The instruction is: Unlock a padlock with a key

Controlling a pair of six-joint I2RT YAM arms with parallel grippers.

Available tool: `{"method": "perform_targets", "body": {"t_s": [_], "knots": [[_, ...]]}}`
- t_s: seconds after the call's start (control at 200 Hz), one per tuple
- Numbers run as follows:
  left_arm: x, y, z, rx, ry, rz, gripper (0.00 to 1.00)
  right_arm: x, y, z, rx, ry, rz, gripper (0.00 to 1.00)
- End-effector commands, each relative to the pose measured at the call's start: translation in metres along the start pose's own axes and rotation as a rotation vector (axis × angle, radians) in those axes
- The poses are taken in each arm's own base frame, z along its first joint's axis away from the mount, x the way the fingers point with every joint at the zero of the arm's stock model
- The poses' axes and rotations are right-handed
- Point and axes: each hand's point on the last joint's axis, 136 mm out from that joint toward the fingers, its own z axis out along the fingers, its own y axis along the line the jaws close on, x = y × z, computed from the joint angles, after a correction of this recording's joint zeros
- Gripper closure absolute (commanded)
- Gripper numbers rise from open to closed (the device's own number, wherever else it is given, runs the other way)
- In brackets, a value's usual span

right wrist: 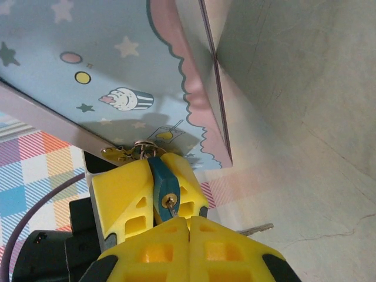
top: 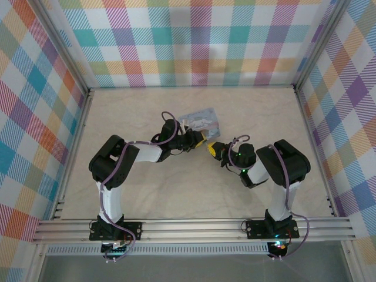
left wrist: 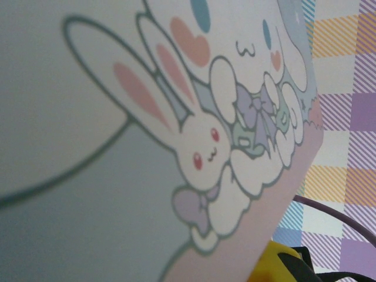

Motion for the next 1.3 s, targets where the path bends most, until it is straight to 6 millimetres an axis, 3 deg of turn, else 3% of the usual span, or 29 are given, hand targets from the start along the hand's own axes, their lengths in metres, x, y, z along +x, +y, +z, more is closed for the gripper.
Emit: {"method": "perform_targets", "body": {"t_s": [0.0, 0.295, 0.475, 0.74, 0.845, 1.05, 1.295], "knots": [[0.028, -0.029, 0.001, 0.118, 0.125, 0.034, 0.86, -0.008, 0.006, 0.006, -0.022, -0.016, 0.045, 1.0], [0.031, -0.032, 0.001, 0.134, 0.139, 0.036, 0.87, -0.008, 0.012, 0.017, -0.034, 0.026, 0.025, 1.0], [0.04, -0.034, 0.005, 0.132, 0.173, 0.051, 0.88, -0.001, 0.031, 0.024, -0.071, 0.037, -0.097, 1.0], [0.047, -0.031, 0.006, 0.108, 0.189, 0.063, 0.88, -0.002, 0.022, 0.025, -0.055, 0.042, -0.077, 1.0], [0.044, -0.024, 0.003, 0.061, 0.172, 0.066, 0.88, -0.003, 0.011, 0.019, -0.021, 0.048, -0.08, 0.97], [0.035, -0.011, -0.002, -0.056, 0.141, 0.081, 0.88, -0.009, -0.012, -0.007, 0.063, 0.033, -0.096, 0.74], [0.029, -0.004, -0.004, -0.136, 0.122, 0.084, 0.87, 0.001, -0.035, -0.042, 0.252, 0.08, -0.191, 0.67]]}}
